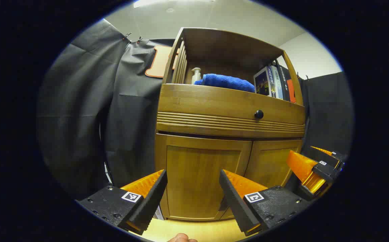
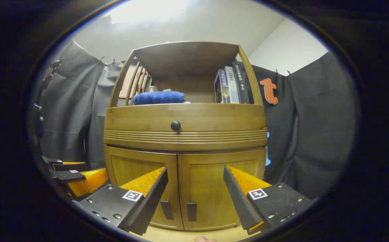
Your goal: Open the right door of the double-door shoe cabinet with the right hand, and open the left door with the left hand.
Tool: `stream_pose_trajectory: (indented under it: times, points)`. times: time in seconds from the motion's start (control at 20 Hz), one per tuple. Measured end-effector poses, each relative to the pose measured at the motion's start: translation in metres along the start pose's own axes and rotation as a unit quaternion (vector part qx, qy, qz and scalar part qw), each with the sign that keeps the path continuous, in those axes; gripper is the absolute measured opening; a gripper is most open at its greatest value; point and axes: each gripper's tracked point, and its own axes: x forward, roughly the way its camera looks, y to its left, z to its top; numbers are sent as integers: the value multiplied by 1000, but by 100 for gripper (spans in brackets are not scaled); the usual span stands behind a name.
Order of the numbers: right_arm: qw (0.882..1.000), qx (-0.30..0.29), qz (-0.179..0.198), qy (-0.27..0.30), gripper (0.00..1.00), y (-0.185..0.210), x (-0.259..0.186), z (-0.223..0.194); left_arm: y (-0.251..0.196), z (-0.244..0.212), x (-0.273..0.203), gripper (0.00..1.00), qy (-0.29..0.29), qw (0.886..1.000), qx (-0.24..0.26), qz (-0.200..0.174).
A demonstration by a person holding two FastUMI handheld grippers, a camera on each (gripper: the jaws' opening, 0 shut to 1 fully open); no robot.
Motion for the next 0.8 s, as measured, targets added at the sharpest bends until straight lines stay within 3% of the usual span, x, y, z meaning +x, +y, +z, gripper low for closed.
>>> stream_pose_trajectory:
  times: [0.2, 0.25, 0.3, 0.35, 0.4, 0.8]
  points:
    - [1000, 0, -4, 6, 100, 1, 6, -5, 7, 1, 6, 92, 2, 1000, 0, 3]
    - [1000, 1, -5, 6, 100, 1, 8, -6, 7, 2, 6, 96, 1, 1000, -1, 3]
    - [1000, 0, -6, 7, 100, 1, 9, -7, 8, 3, 7, 92, -1, 1000, -1, 3]
    - [1000, -1, -7, 9, 99, 1, 10, -10, 9, 4, 8, 100, -2, 1000, -1, 4]
    - [1000, -1, -7, 11, 98, 1, 12, -11, 9, 4, 8, 92, -3, 1000, 0, 4]
    - [999, -13, -13, 37, 99, 1, 31, -49, 26, 8, 10, 92, -7, 1000, 2, 18]
